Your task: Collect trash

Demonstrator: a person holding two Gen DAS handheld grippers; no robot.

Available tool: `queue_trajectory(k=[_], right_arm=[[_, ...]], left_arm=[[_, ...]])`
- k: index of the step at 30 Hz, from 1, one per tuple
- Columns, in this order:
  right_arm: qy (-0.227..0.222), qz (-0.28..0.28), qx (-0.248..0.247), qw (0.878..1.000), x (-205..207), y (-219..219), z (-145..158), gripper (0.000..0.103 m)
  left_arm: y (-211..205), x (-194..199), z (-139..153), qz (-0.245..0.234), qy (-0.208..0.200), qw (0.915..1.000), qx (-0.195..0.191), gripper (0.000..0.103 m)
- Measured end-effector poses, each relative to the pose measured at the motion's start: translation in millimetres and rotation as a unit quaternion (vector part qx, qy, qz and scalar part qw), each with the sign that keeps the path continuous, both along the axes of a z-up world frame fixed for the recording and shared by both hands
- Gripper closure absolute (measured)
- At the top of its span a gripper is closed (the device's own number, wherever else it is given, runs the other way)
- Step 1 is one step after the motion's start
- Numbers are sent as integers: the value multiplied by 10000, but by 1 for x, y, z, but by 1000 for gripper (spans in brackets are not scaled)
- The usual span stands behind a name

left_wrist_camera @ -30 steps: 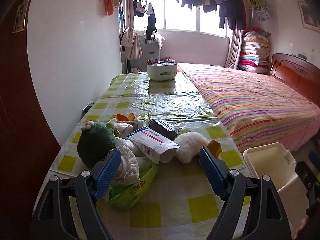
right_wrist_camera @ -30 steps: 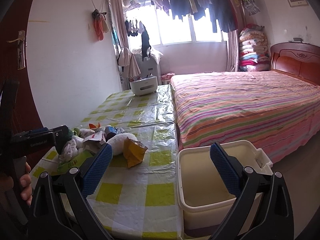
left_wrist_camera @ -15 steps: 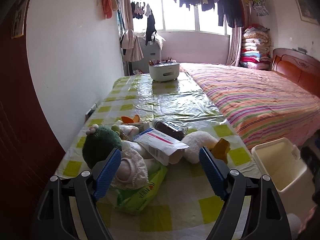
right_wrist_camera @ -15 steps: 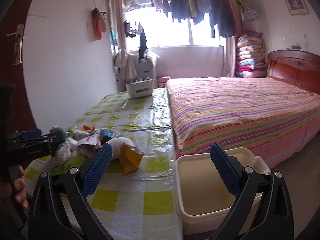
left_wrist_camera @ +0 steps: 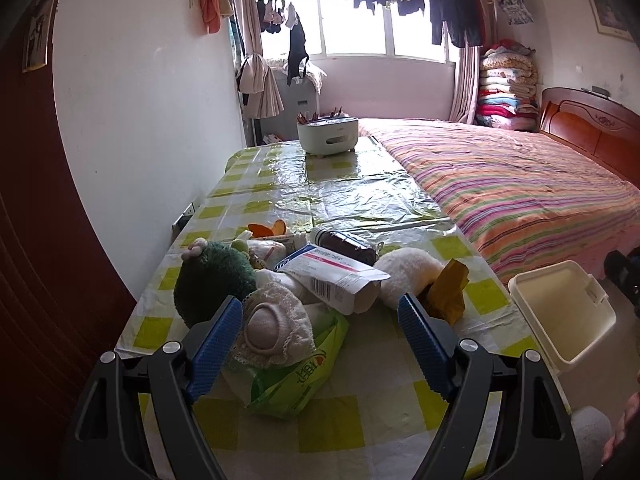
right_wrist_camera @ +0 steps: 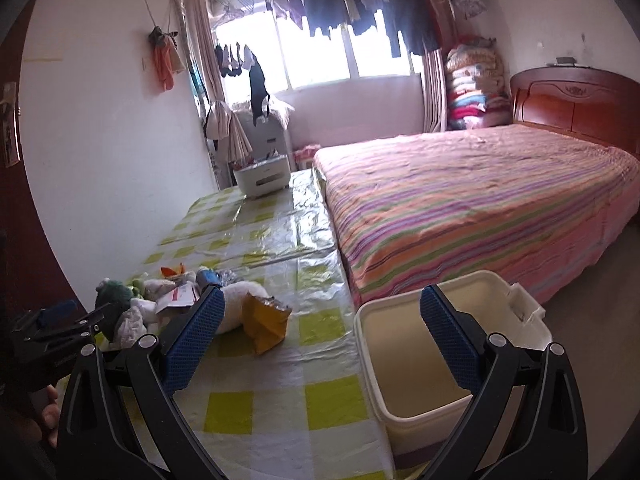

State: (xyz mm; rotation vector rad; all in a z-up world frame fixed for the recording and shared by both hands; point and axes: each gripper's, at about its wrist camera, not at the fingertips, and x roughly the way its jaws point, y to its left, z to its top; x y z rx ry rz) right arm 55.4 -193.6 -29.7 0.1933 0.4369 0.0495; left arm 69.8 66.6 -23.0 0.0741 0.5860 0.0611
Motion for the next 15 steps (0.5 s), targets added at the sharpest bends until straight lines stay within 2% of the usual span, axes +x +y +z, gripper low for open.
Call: queue_trajectory(k=[15], right_arm=[[226,656,-126,9975,15,38,-7,6]], left_arm=[[20,-2,-13,80,294,9994,-147,25]])
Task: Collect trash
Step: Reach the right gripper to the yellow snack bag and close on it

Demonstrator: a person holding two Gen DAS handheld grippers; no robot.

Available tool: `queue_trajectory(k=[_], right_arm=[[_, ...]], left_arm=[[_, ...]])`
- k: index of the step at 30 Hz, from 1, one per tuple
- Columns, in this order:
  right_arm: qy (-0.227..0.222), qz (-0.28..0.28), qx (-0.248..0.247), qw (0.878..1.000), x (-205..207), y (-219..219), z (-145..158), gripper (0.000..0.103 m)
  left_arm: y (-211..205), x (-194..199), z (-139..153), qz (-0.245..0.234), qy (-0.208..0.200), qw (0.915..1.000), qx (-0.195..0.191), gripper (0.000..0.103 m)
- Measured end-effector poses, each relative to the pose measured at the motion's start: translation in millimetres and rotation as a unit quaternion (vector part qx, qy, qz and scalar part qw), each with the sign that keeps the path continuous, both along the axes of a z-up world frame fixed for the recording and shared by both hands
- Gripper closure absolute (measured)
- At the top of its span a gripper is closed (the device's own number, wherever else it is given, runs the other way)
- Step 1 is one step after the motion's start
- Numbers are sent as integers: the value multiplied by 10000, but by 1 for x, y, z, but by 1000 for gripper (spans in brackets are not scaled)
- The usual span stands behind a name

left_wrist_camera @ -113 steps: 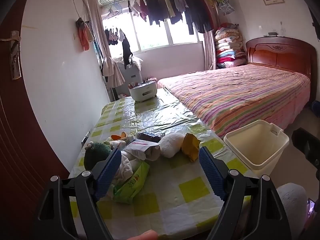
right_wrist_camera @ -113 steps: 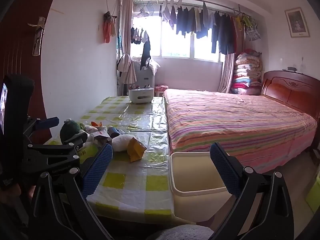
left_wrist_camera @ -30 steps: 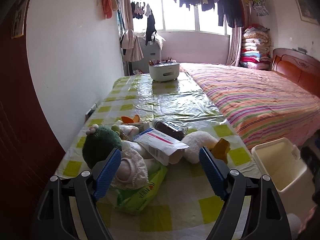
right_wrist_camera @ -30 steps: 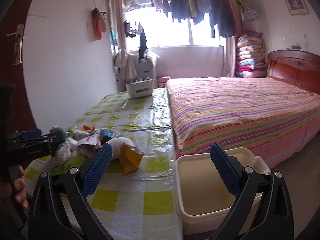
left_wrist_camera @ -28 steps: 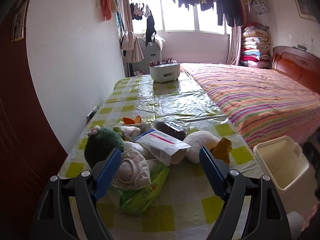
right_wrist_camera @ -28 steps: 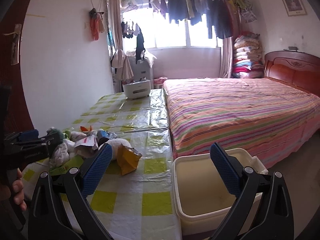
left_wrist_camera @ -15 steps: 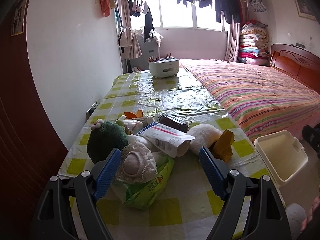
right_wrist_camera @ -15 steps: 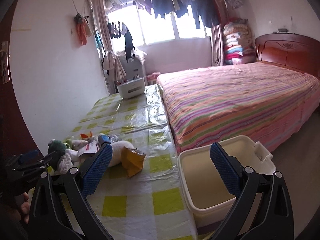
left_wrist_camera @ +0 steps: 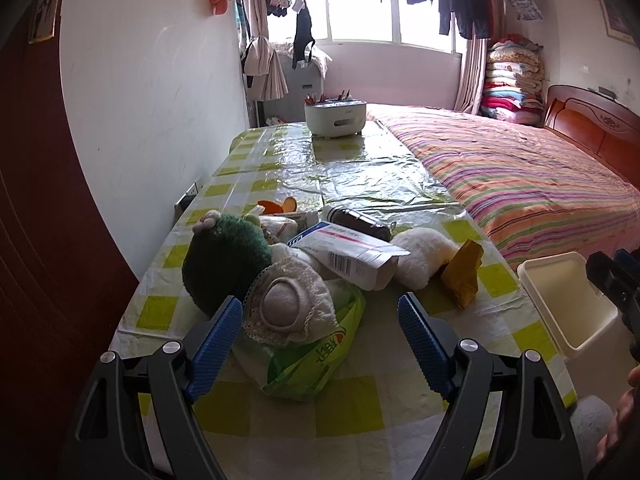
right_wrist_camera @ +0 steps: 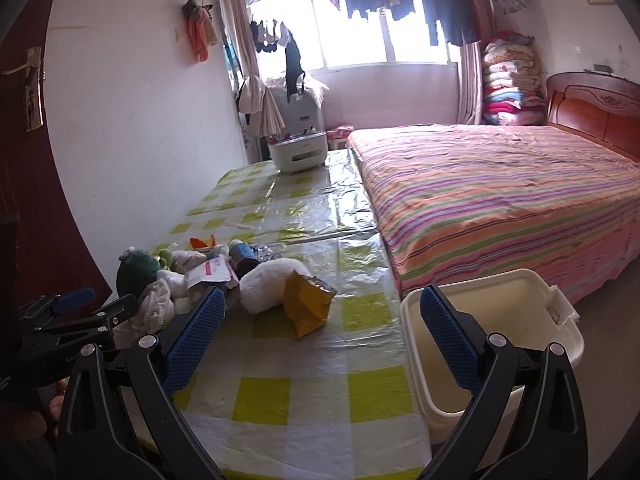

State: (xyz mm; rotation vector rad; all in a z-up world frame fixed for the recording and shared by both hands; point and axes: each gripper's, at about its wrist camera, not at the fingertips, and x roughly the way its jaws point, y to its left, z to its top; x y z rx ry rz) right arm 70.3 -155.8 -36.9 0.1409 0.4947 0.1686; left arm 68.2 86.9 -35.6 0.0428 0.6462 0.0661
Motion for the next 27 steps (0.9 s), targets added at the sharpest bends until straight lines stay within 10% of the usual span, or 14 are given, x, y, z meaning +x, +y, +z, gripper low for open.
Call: queue_trajectory(k=[27], right_arm=[[587,1096,-194,9920,72,31,-32,6]], left_arm=[[11,-4,-14,395,364,9985,73,25]])
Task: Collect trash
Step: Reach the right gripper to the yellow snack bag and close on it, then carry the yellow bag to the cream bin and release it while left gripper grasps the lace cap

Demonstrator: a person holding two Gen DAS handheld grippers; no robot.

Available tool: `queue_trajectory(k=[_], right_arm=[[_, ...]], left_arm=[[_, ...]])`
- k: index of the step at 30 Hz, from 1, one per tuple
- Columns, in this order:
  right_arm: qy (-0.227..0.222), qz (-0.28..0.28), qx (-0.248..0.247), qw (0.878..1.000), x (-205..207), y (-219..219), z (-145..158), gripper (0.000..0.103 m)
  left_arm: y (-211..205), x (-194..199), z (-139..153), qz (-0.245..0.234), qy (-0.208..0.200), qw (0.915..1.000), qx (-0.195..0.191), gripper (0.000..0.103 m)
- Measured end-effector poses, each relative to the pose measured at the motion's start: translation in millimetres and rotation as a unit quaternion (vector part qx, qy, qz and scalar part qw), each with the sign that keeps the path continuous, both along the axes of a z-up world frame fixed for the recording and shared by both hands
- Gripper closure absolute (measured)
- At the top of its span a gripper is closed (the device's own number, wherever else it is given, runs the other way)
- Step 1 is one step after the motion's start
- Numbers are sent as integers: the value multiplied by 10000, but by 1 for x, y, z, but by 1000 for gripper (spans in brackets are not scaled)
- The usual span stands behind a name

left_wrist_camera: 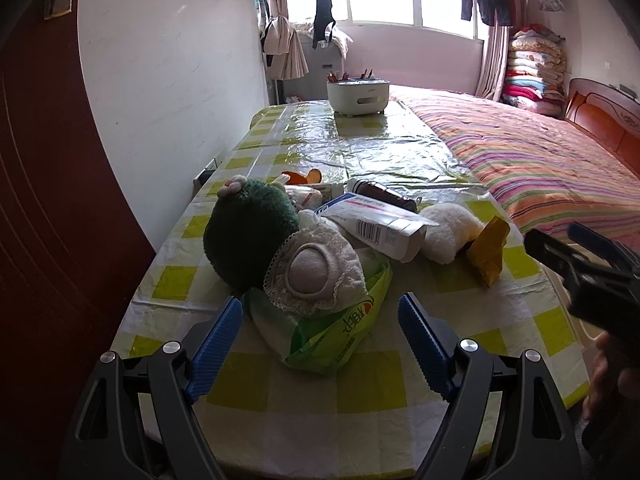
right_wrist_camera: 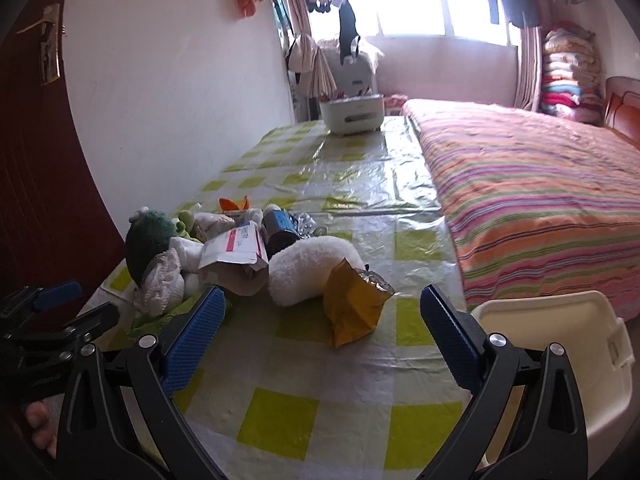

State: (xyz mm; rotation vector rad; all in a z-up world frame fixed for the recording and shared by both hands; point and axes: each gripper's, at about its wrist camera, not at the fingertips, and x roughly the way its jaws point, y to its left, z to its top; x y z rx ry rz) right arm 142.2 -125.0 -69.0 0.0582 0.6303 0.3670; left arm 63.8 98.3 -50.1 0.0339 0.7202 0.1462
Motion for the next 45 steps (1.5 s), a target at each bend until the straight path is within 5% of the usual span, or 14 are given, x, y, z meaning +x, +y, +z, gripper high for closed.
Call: queue_trajectory(k=[23,27,32,36,45], right_arm=[[966,798,-824,9887,77,21,-65,7],[1191,814,-775,9865,83,21,-72,36],[1246,750,-815,9860,85,17,-73,41],[1231,746,-795,9864,83,14,-72,62],[763,581,-191,9952,57,-9,-50,69]], left_arm=[[-11,9,-19,236,328,9988,259,25],[-8,9,-20,287,349,9986,277,25],[-4,9,-24,340,404,9982,283,25],[-1,7,-25,356,429,9980,284,25],[19,1,-23,329,341,9989,0,25]])
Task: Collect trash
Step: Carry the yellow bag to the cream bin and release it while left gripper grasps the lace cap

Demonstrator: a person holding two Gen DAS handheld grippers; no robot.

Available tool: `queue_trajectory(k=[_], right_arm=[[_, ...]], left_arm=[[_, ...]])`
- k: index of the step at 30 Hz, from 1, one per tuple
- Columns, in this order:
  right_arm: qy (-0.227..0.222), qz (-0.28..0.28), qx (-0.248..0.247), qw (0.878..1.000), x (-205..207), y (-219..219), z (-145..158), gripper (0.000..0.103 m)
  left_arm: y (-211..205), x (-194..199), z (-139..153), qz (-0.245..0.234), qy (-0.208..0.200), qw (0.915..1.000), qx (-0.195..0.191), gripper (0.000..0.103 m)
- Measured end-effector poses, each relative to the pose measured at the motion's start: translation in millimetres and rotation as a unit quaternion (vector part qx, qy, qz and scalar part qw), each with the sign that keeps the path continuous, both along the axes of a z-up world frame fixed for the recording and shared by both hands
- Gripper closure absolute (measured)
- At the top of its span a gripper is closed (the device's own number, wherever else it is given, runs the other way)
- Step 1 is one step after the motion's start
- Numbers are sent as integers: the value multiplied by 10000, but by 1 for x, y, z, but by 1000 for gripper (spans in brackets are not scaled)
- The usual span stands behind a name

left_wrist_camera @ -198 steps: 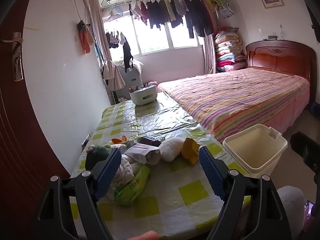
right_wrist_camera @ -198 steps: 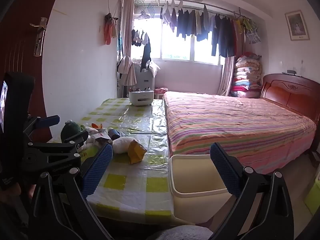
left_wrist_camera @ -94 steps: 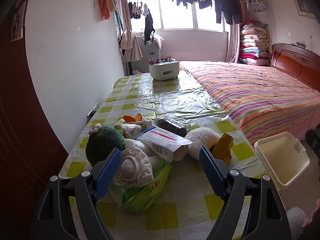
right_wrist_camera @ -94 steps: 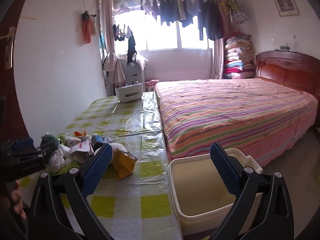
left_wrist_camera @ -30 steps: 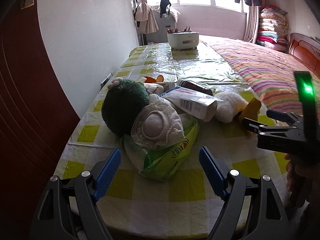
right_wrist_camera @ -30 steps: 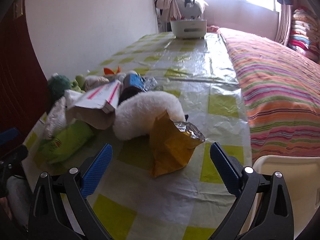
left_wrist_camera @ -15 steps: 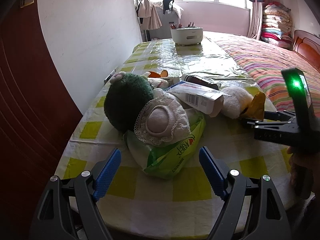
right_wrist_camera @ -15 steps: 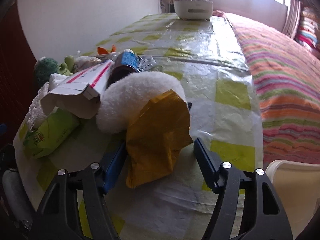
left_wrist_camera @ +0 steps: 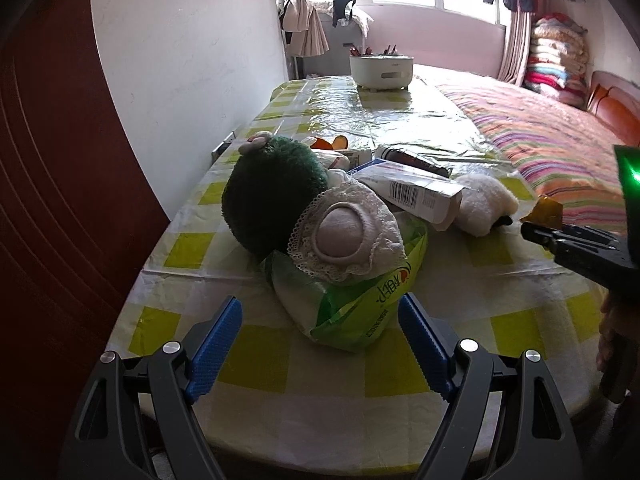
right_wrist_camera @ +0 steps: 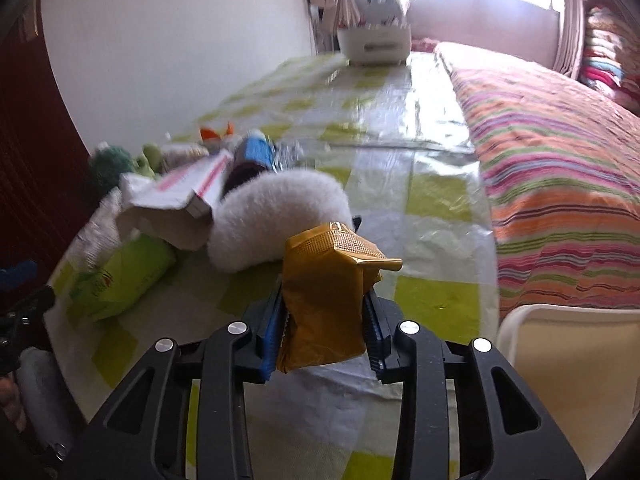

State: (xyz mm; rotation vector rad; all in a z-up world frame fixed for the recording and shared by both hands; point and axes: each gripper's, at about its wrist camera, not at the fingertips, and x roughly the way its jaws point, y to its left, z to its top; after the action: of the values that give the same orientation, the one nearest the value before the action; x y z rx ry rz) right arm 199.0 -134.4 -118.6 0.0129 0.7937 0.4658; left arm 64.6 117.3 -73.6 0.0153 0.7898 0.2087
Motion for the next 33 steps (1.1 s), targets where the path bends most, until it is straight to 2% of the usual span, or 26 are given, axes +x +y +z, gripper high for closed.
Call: queue_trajectory(k=[3,6,10,12,14,18,20,23,25,28,33], right_arm=[[-44,-61,294,9995,-6,-8,4,69],[-72,-93,389,9992,-8,-11,5,69],[-161,-91,474,9987,-11,-12,8,69],[-234,-83,499,9984,-12,-11,11,69],[-270,-57,508,9983,-14,-10,12,69],[-325,-43,566,9979,-18,-13,14,69],[-343,-54,610,9975,-19,-16,15,69],[-374,-111,679,9969,-21,-21,17,68],[-370,-166,733,9965,-21,-25,18,66],[-334,-256,897,9951,-19,-34,18,65],[-443,-351,935,9940,-21,-38,23,64]], left_arm=[[3,-1,0,-187,-5,9998,-87,25],[1,5,1,-450,63,9988,-192,25],[3,27,10,-606,173,9961,-619,25],[4,40,12,-454,281,9961,-701,25],[5,58,6,-180,506,9966,-629,25],[6,85,-12,18,968,9934,-612,25],[6,91,-19,108,1057,9928,-550,25],[8,94,-24,131,1039,9933,-498,25],[9,90,-21,111,841,9953,-460,27],[11,82,-13,0,550,9969,-561,54],[10,73,-2,-107,238,9979,-600,56]])
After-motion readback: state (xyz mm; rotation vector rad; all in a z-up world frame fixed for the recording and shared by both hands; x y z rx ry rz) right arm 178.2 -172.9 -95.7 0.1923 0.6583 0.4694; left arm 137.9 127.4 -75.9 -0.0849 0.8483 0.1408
